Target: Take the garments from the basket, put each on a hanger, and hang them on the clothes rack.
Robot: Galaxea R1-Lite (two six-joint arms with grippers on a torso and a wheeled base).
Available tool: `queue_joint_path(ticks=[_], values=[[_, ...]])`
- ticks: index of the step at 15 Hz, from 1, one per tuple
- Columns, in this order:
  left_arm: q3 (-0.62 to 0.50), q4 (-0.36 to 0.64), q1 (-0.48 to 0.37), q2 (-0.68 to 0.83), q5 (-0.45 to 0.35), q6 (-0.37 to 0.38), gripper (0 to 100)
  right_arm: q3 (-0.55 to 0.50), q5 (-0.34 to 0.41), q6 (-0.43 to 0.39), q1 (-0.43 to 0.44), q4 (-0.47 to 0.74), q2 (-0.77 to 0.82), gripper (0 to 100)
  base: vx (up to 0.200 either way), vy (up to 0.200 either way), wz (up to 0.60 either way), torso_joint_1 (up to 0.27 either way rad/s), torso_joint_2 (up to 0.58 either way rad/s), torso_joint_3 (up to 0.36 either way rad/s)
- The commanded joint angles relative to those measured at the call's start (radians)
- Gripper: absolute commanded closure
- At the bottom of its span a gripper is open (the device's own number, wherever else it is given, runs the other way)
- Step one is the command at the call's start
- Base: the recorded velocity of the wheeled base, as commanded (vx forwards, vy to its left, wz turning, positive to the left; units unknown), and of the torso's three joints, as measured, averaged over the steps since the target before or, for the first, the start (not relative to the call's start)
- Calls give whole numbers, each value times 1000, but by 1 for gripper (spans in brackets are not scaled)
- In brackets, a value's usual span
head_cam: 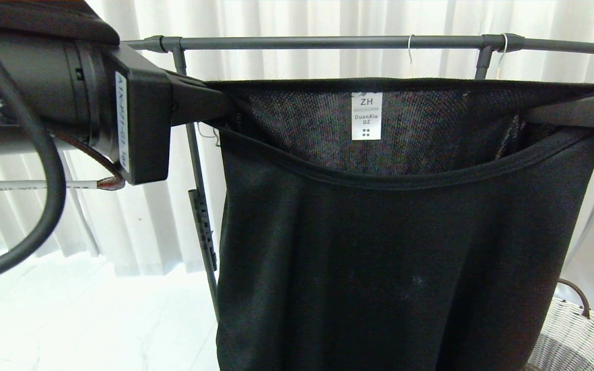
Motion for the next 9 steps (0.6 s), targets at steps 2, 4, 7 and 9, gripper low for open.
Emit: queue_joint_path(ticks=[2, 4, 7, 9], values=[[0, 0, 0, 2, 1, 0, 100, 2, 1, -1, 0, 1, 2, 100, 0, 0, 0, 0, 0, 0], [0, 0, 0, 3, 1, 1, 100, 2, 0, -1, -1, 2, 2, 100, 0, 0, 0, 0, 0, 0], [0, 0, 2, 3, 2, 1, 100, 3, 3, -1, 0, 4, -1, 0, 0, 0, 0, 0, 0, 0], [1, 0, 11, 5, 13, 1, 100, 6, 6, 1, 0, 2, -9, 0, 0, 0, 0, 0, 0, 0]])
